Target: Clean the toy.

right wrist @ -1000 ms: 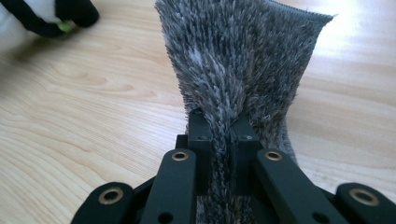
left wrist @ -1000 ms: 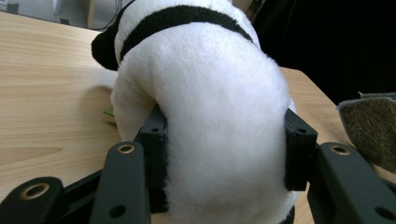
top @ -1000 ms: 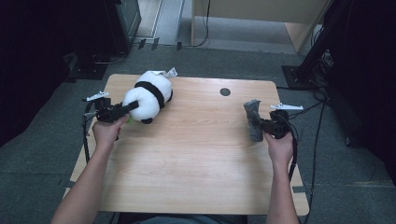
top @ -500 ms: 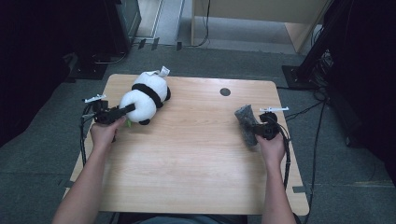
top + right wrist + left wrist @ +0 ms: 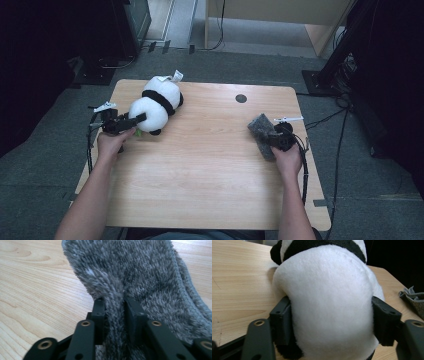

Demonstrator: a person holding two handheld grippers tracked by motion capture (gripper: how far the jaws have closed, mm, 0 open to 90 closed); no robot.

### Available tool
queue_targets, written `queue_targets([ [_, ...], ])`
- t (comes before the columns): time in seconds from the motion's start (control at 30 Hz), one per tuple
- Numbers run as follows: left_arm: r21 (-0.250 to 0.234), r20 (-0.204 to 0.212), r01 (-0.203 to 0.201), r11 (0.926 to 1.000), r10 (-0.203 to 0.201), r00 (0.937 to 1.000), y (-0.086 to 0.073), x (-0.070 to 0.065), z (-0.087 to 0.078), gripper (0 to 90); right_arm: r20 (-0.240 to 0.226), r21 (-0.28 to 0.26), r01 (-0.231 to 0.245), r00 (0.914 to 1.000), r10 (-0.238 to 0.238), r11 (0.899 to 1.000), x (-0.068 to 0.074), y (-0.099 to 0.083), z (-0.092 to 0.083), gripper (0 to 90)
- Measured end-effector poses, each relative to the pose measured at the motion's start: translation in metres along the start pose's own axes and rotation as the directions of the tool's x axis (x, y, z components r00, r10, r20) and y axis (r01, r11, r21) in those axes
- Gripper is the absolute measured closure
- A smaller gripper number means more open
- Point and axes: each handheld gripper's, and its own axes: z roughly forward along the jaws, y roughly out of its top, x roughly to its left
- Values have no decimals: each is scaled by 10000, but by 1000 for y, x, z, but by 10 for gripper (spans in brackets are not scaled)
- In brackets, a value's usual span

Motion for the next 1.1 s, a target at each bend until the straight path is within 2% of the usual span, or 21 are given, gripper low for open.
queue_targets([
  [0.07,259,-69,123,9996,-121,9999,3,-1,0,228,-34,33,45,10000,-45,10000,0,0,1,662],
  [0.17,504,-158,85,9987,-77,9998,7,-2,-1,174,-28,33,83,10000,-83,10000,-1,-1,0,616],
  [0.33,737,-476,-78,9972,113,9988,12,-8,-4,137,-72,-39,58,10000,-59,10000,-1,0,-2,571],
  [0.5,747,-803,-438,9962,498,9955,16,-12,-10,138,-299,-400,68,9995,-80,9992,-1,1,-6,427],
  [0.67,281,-636,-598,9978,615,9961,22,-17,-21,155,-547,-891,175,9983,-224,9959,3,3,-13,348],
  [0.8,349,-579,-819,9960,839,9948,24,-23,-24,159,-788,-1160,336,9960,-429,9927,10,5,-19,345],
  [0.93,373,-544,-1091,9933,1110,9923,25,-31,-25,159,-819,-1172,590,9943,-688,9914,18,6,-21,348],
  [1.03,333,-318,-1227,9919,1237,9918,25,-38,-26,161,-778,-1164,780,9931,-874,9901,25,7,-23,350],
  [1.1,514,-175,-1387,9890,1398,9900,25,-42,-26,161,-780,-1216,857,9924,-956,9889,29,7,-25,351],
])
